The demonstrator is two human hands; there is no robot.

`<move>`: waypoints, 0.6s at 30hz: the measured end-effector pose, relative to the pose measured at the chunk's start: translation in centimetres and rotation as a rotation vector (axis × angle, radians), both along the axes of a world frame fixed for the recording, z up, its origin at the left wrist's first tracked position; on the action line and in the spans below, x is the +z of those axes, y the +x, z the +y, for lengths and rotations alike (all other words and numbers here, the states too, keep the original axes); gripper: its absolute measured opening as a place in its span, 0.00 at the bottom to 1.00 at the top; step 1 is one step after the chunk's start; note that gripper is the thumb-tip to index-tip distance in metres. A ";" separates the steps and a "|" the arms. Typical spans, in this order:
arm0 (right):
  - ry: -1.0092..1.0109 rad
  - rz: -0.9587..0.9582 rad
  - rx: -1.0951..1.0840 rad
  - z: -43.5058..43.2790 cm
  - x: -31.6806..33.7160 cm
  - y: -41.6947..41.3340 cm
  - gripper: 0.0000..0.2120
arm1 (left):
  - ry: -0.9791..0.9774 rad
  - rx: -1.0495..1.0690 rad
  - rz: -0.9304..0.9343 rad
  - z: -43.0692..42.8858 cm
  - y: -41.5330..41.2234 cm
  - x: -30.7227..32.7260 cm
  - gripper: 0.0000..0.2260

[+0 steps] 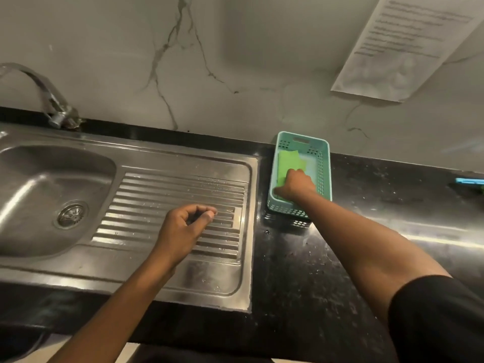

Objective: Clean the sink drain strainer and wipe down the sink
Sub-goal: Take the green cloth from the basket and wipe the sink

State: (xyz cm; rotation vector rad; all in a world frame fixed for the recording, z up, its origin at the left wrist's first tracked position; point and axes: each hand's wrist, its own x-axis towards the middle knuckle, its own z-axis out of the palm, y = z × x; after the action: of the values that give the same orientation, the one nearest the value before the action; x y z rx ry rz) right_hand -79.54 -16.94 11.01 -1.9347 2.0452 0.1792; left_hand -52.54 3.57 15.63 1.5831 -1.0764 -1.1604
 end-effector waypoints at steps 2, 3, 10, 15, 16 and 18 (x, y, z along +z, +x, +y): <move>-0.047 0.022 0.016 -0.3 -0.2 0.1 0.22 | 0.008 0.008 0.000 -0.1 -0.1 -0.1 0.06; -0.066 0.024 0.026 -0.5 -0.2 0.1 0.19 | 0.013 0.005 -0.002 -0.2 -0.2 -0.2 0.07; -0.124 -0.155 -0.129 -0.9 0.4 -2.0 0.09 | 0.028 -0.010 0.012 -0.8 0.0 -0.4 0.06; -0.353 -0.626 -0.370 0.2 3.2 -3.1 0.18 | 0.022 -0.015 0.012 -1.4 0.8 -0.3 0.06; -0.378 -0.717 -0.425 0.2 3.9 -3.1 0.19 | 0.023 -0.016 0.014 -1.5 1.0 -0.3 0.06; -0.385 -0.960 -0.518 0.4 5.6 -2.5 0.16 | 0.027 -0.016 0.022 -1.5 1.3 -0.4 0.06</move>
State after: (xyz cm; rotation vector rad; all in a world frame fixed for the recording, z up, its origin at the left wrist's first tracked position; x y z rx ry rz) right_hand -82.02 -16.53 16.63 -1.1632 1.8228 -1.0985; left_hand -51.21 2.07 15.25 1.5816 -1.0647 -1.2054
